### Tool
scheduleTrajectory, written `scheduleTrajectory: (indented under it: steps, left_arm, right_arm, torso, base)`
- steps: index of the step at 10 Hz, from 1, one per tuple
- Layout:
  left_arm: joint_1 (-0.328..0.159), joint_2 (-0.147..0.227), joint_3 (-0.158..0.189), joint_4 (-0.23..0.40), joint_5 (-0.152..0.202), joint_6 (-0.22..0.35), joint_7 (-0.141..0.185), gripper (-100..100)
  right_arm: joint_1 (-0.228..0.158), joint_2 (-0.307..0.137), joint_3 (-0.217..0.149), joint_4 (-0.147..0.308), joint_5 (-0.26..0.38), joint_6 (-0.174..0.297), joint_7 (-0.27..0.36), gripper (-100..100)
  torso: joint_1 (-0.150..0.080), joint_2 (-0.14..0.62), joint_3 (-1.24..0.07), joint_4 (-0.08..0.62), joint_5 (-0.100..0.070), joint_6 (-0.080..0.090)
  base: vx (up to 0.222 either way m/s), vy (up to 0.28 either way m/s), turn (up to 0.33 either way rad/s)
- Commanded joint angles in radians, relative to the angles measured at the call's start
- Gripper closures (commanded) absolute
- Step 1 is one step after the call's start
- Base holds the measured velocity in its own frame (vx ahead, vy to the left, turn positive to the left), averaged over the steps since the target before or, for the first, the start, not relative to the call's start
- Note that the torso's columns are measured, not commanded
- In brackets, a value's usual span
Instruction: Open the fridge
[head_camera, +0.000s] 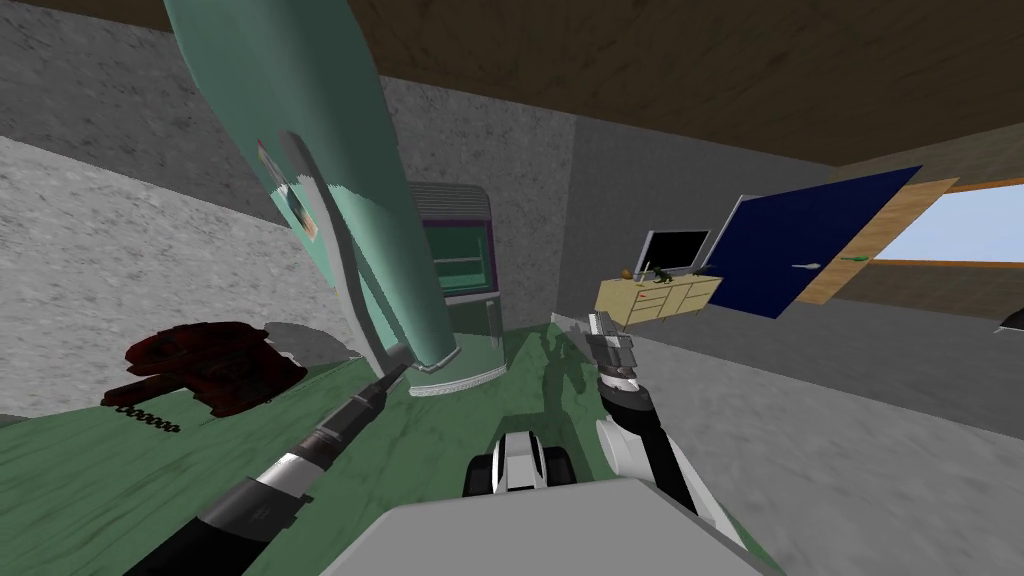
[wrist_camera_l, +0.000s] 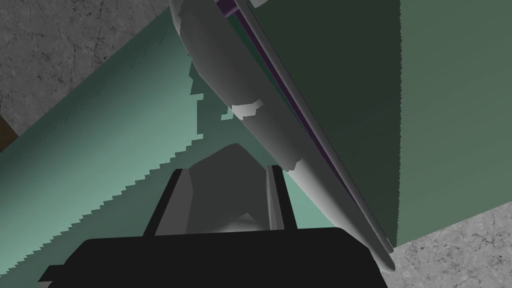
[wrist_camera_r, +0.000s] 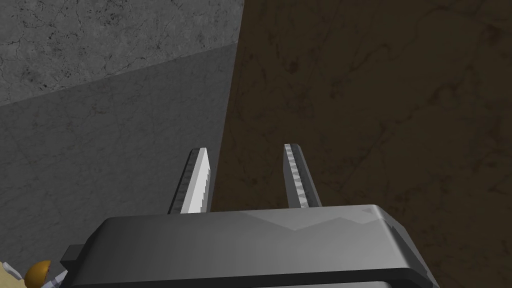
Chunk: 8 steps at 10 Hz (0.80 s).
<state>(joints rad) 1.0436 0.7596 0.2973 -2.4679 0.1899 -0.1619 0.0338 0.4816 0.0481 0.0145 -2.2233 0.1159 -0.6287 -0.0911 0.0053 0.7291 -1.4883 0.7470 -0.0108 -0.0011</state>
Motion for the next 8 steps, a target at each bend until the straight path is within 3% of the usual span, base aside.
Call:
scheduleTrajectory:
  steps: [1, 4, 8]
  left_arm:
    - [-0.008, -0.002, 0.036, -0.003, 0.007, -0.020, 0.005, 100]
    - [0.015, 0.035, 0.023, -0.015, 0.011, -0.066, 0.002, 100]
    - [0.039, 0.072, 0.011, -0.026, 0.014, -0.112, 0.000, 100]
  right_arm:
    - [0.000, 0.000, 0.000, 0.000, 0.000, 0.000, 0.000, 0]
    - [0.000, 0.000, 0.000, 0.000, 0.000, 0.000, 0.000, 0]
    - [0.000, 0.000, 0.000, 0.000, 0.000, 0.000, 0.000, 0]
  torso:
    - [-0.003, -0.002, -0.002, -0.001, -0.002, 0.000]
    - [0.006, 0.011, 0.007, 0.003, 0.001, 0.000]
    - [-0.001, 0.006, 0.004, 0.002, 0.000, 0.000]
  base:
    - [0.011, -0.021, 0.008]
    - [-0.118, 0.139, -0.059]
    - [-0.153, 0.182, -0.042]
